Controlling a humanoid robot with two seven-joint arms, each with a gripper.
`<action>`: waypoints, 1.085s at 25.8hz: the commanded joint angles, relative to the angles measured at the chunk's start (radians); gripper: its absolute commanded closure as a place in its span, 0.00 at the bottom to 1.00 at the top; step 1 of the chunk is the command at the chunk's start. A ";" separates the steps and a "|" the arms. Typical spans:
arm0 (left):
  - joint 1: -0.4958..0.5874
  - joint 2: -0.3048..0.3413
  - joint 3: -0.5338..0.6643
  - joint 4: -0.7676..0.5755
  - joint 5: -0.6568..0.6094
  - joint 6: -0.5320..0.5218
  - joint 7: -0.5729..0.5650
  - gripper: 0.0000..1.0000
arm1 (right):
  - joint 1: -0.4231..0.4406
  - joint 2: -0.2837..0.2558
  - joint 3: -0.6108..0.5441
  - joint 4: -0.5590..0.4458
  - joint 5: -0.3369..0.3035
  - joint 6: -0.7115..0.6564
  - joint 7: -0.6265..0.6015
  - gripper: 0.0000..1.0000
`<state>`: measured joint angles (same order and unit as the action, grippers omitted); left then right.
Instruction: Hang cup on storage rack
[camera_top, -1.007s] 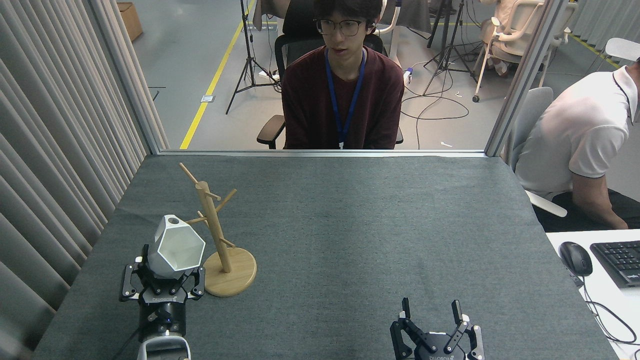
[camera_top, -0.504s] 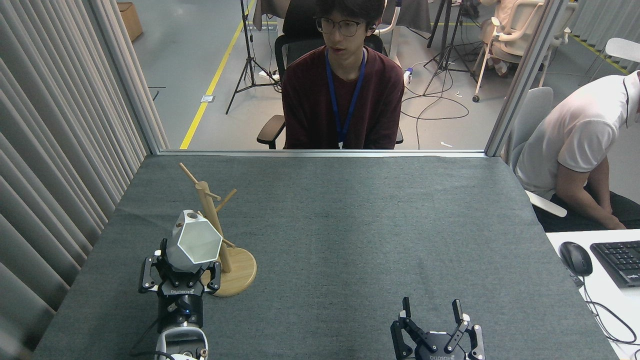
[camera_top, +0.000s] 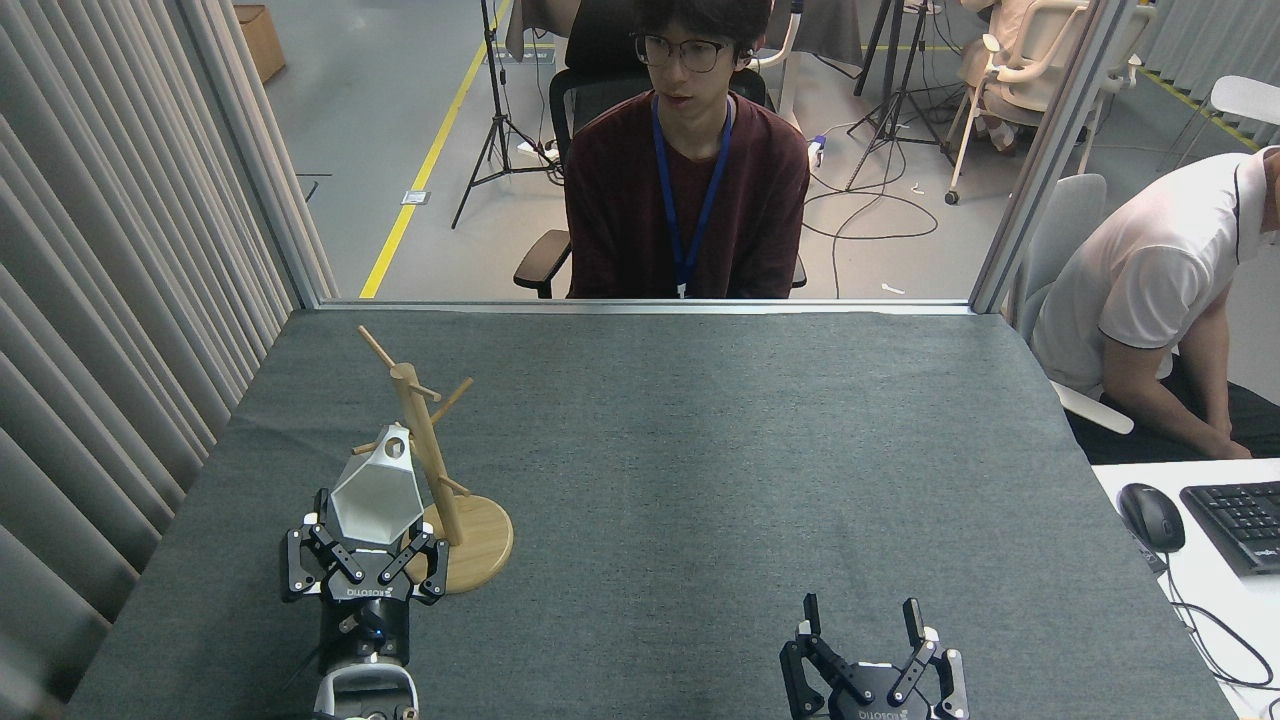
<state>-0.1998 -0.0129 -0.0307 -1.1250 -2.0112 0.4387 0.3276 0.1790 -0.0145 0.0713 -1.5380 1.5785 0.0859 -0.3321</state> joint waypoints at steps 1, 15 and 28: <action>0.011 0.002 0.000 -0.004 0.002 0.000 0.001 0.01 | -0.001 0.001 -0.001 -0.001 0.000 0.000 0.001 0.02; 0.117 0.040 0.034 -0.101 0.022 -0.104 -0.001 0.01 | -0.003 -0.004 -0.001 -0.001 0.000 -0.003 0.001 0.02; 0.349 0.033 0.057 -0.447 0.416 -0.511 -0.016 0.01 | 0.019 -0.013 -0.001 -0.025 0.000 -0.005 -0.001 0.02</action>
<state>0.1160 0.0269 0.0304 -1.5222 -1.6461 -0.0184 0.3166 0.1907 -0.0258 0.0707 -1.5541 1.5785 0.0832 -0.3318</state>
